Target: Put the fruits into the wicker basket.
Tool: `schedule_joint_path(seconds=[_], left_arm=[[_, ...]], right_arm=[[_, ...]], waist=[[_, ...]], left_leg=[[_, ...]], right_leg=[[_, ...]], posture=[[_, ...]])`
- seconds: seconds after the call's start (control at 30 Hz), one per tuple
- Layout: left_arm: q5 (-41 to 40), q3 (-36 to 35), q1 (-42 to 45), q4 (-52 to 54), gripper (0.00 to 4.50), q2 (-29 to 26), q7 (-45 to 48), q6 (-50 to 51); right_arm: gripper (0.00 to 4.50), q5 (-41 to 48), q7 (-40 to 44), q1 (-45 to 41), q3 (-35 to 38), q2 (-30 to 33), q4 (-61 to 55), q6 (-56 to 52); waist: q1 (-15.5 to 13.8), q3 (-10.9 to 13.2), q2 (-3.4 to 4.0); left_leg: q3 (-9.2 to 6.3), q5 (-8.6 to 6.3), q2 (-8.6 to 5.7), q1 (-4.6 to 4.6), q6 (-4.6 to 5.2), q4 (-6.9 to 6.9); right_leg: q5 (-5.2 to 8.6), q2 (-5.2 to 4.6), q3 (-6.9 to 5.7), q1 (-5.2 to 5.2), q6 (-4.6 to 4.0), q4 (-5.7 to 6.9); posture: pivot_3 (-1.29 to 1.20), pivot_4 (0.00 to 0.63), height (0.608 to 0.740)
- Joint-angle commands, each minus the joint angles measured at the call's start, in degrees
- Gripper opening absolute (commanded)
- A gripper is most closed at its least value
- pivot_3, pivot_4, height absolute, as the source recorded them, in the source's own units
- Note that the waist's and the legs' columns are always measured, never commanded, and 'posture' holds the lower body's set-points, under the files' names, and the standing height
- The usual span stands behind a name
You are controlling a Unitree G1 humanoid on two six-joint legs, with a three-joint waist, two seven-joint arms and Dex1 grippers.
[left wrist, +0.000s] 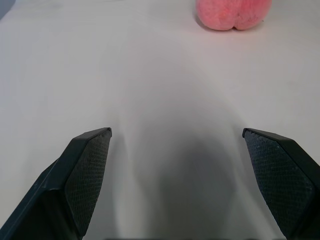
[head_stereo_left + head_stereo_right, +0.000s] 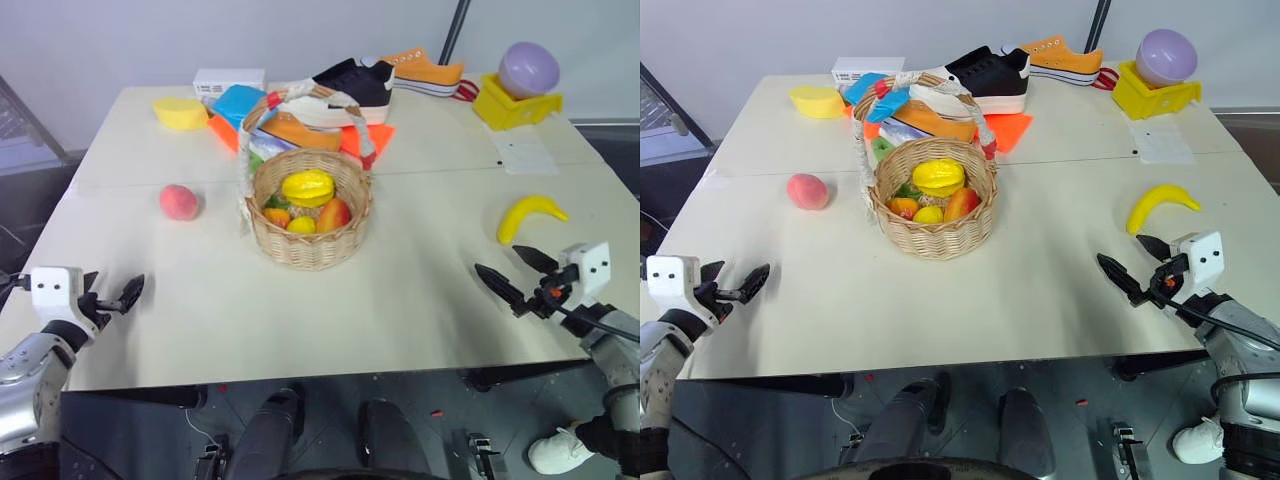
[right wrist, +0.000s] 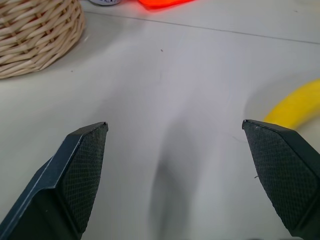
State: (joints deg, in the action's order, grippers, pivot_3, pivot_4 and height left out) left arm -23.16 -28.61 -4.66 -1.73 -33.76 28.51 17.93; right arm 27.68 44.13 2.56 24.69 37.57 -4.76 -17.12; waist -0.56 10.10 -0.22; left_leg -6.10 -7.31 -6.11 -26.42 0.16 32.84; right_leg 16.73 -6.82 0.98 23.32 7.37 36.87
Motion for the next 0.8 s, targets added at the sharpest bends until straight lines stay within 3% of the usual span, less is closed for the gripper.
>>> schedule_joint_path(seconds=[0.03,0.37,0.6,0.8], left_arm=[[0.2,-1.4,0.0,0.8,4.5,-0.2,-0.2,-1.8],[-0.3,0.8,4.3,1.3,4.5,0.2,-2.2,0.6],[3.0,8.5,19.4,2.6,4.5,-0.2,-9.1,10.9],[9.2,16.4,34.8,-5.8,4.5,0.8,-13.8,15.8]], right_arm=[[4.5,0.0,-0.3,-1.1,0.0,0.8,-2.2,0.2],[4.5,1.1,-0.3,-1.3,-2.6,0.9,-7.8,-1.7],[4.5,6.0,2.1,-2.1,-6.5,4.5,-21.5,-9.4],[4.5,12.7,1.8,-5.1,-11.1,6.3,-32.7,-16.3]], waist=[[0.0,0.0,0.0],[-0.1,0.0,0.0],[-0.3,0.0,-0.06],[-0.1,0.0,-0.2]], left_leg=[[0.0,0.0,0.0,0.0,0.0,0.0],[-0.01,0.0,-0.01,0.01,0.0,0.05],[-0.05,0.01,-0.04,0.01,0.0,0.2],[-0.06,0.03,-0.04,0.0,0.0,0.21]], right_leg=[[0.0,0.0,0.0,0.0,0.0,0.0],[-0.01,0.01,-0.04,0.0,0.01,0.03],[-0.03,0.0,-0.11,-0.05,0.04,0.11],[-0.06,0.07,-0.15,-0.18,0.11,0.22]], posture=[[0.0,0.15,0.74],[0.0,0.15,0.74],[0.0,0.15,0.74],[0.0,0.15,0.74]])
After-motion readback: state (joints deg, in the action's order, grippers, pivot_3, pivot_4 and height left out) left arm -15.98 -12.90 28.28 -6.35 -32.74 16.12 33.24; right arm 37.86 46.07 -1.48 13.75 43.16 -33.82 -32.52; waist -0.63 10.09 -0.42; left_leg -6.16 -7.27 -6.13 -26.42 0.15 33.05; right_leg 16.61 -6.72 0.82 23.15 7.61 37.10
